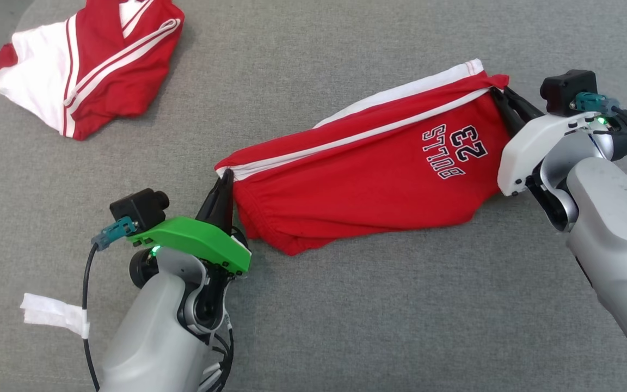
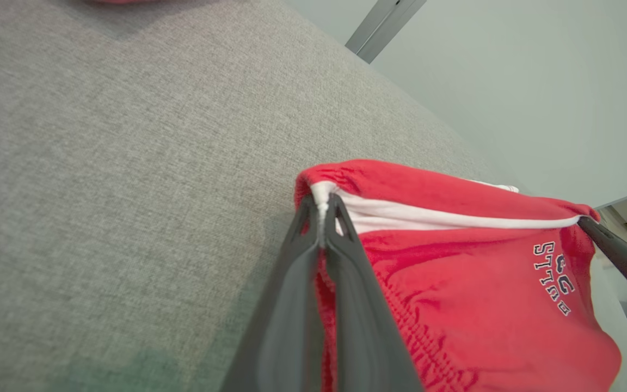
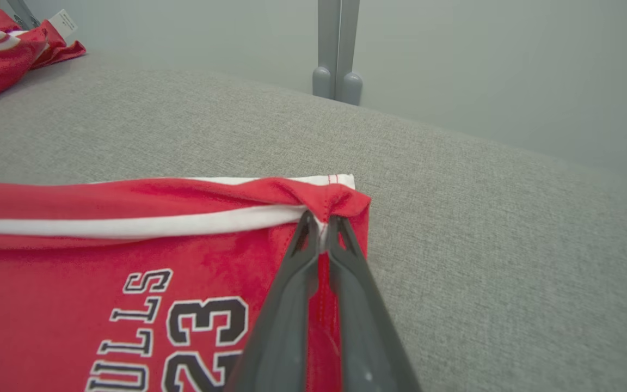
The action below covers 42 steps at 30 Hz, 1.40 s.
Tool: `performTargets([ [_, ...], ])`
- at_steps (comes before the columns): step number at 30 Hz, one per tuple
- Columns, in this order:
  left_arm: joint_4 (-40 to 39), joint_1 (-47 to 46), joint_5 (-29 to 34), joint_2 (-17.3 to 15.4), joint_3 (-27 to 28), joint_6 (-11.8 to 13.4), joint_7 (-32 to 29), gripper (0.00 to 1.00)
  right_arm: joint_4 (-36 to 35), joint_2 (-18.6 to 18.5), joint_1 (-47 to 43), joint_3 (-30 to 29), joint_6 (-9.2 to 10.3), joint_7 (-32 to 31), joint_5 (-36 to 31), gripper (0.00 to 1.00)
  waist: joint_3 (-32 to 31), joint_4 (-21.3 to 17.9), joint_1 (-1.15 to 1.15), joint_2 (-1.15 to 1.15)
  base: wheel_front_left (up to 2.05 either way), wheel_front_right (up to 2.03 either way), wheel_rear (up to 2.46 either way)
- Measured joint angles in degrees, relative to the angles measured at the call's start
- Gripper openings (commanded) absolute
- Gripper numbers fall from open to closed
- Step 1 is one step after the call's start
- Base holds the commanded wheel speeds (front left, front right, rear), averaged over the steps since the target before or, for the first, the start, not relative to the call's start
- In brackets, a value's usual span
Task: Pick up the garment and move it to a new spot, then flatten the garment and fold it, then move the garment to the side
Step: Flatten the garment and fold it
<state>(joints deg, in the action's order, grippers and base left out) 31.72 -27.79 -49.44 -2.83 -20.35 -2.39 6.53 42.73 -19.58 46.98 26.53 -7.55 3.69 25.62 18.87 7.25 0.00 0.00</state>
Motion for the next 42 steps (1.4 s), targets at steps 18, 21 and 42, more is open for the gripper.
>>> performTargets([
  [18,0.9,-4.3,-6.4,0.1,-9.7,1.3,6.3,1.00,18.2,1.7,10.9,6.8,0.01,8.1,5.9,1.00,2.1,3.1,0.00,0.00,0.00,0.00,0.00],
  [21,-0.1,-4.3,-5.2,0.0,-9.6,1.4,7.2,1.00,19.0,1.4,11.6,7.3,0.01,9.6,6.5,1.00,2.1,3.2,0.00,0.00,0.00,0.00,0.00],
  [42,-18.3,11.9,15.0,-3.3,4.8,4.5,8.5,1.00,3.2,-0.9,0.2,-3.3,0.01,11.4,7.5,1.00,-4.7,-0.8,0.00,0.00,0.00,0.00,0.00],
])
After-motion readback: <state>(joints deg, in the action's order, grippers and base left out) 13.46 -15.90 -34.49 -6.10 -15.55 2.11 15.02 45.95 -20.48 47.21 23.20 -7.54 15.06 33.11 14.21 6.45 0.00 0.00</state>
